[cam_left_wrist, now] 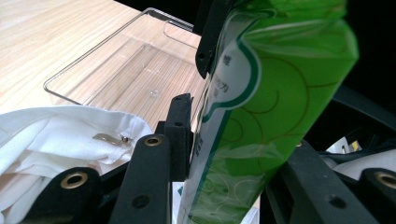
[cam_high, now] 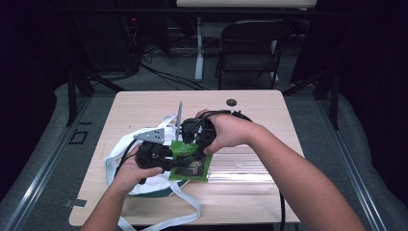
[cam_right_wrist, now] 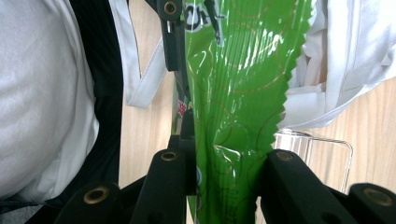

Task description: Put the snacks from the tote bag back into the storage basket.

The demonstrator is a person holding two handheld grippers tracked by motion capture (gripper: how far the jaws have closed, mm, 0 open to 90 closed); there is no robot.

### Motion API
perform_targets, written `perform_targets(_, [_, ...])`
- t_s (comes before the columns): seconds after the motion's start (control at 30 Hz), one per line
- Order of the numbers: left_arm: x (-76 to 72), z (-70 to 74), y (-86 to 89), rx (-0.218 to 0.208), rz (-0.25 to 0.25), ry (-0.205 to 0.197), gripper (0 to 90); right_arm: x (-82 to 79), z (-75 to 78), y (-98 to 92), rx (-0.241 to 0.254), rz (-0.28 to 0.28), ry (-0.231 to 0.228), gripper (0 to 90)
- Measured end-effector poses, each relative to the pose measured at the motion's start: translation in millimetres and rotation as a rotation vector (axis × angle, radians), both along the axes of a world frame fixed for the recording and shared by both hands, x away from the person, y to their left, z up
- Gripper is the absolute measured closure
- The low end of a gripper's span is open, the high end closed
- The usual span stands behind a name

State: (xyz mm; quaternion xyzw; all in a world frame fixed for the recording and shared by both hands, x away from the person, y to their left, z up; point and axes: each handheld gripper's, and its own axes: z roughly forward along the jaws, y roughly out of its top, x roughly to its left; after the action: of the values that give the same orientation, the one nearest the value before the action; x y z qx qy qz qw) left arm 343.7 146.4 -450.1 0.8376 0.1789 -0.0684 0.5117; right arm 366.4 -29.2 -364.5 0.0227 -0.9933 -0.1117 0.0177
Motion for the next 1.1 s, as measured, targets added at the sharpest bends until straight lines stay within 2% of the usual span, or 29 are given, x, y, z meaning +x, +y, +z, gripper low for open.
perform_targets(0.2, [1.1,-1.1,0.1,0.0,0.006,0.017,65.9,0.5,0.4,-0.5,0.001,-0.001,-0.004,75.9])
perform_targets(0.4, [2.5,-1.6,1.3,-0.003,0.028,0.032,59.1,1.0,1.7,-1.5,0.001,-0.007,-0.008,75.9])
perform_targets(0.63, [3.4,-2.5,2.2,0.002,0.049,0.021,51.6,1.9,2.9,-3.1,-0.003,-0.01,-0.018,75.8])
perform_targets(0.77, [3.6,-2.4,3.1,0.005,0.052,0.03,51.1,2.8,3.0,-5.4,0.003,-0.016,-0.022,75.8])
perform_targets(1.1, [5.0,-1.7,7.1,-0.002,0.073,0.022,49.0,4.2,7.9,-13.5,-0.009,-0.028,-0.043,75.8])
